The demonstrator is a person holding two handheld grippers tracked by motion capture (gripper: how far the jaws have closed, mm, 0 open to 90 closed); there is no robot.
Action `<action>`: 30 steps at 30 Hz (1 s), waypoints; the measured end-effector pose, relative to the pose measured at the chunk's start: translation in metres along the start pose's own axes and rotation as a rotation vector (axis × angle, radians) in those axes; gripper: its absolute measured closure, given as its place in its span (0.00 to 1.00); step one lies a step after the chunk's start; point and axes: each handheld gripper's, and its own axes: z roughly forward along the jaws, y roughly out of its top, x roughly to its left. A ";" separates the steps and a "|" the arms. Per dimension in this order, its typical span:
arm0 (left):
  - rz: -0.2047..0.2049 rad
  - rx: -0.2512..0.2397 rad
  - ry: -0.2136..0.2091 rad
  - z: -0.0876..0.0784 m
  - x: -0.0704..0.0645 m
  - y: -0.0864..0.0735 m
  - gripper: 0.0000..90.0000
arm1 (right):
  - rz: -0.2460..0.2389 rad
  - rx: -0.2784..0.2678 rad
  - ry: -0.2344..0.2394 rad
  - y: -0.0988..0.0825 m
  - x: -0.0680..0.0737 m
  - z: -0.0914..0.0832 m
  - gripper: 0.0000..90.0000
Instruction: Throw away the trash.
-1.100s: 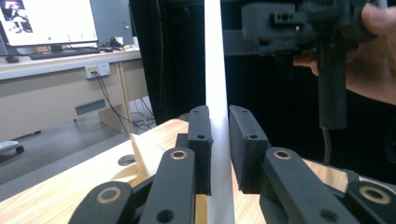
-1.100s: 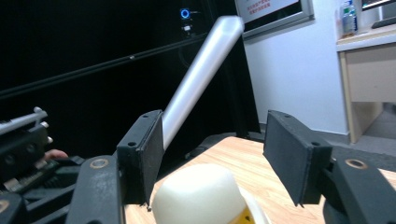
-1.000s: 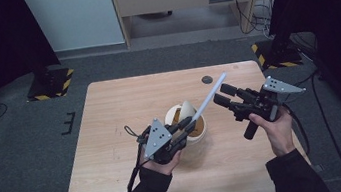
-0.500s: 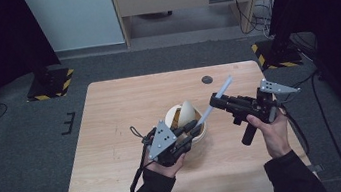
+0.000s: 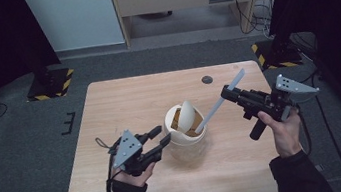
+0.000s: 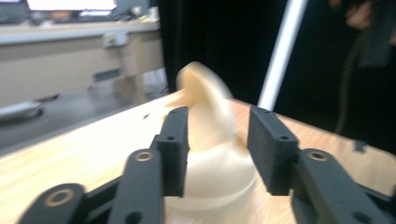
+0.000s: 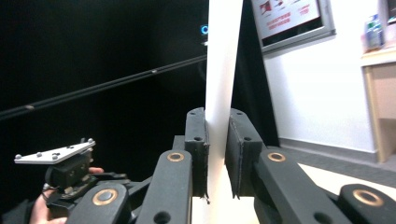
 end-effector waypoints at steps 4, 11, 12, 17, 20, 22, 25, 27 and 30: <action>-0.068 0.053 0.072 -0.016 0.024 -0.020 0.54 | -0.031 -0.002 -0.034 -0.003 -0.002 0.002 0.89; -0.132 0.184 0.198 -0.021 0.060 -0.060 0.37 | -0.058 0.025 -0.076 -0.017 -0.009 0.011 0.89; -0.130 0.199 0.208 -0.020 0.063 -0.062 0.35 | -0.059 0.035 -0.082 -0.020 -0.010 0.012 0.89; -0.142 0.263 0.246 -0.019 0.076 -0.075 0.30 | -0.061 0.071 -0.096 -0.034 -0.015 0.019 0.89; -0.153 0.284 0.268 -0.019 0.082 -0.081 0.29 | -0.058 0.092 -0.102 -0.043 -0.018 0.024 0.89; -0.155 0.295 0.280 -0.020 0.085 -0.083 0.29 | -0.067 0.116 -0.105 -0.048 -0.018 0.028 0.89; -0.164 0.308 0.286 -0.019 0.089 -0.086 0.29 | -0.067 0.136 -0.109 -0.054 -0.019 0.032 0.89; -0.166 0.315 0.290 -0.019 0.091 -0.087 0.29 | -0.061 0.146 -0.112 -0.058 -0.020 0.033 0.89; -0.171 0.328 0.295 -0.018 0.093 -0.090 0.28 | -0.059 0.164 -0.116 -0.064 -0.021 0.035 0.89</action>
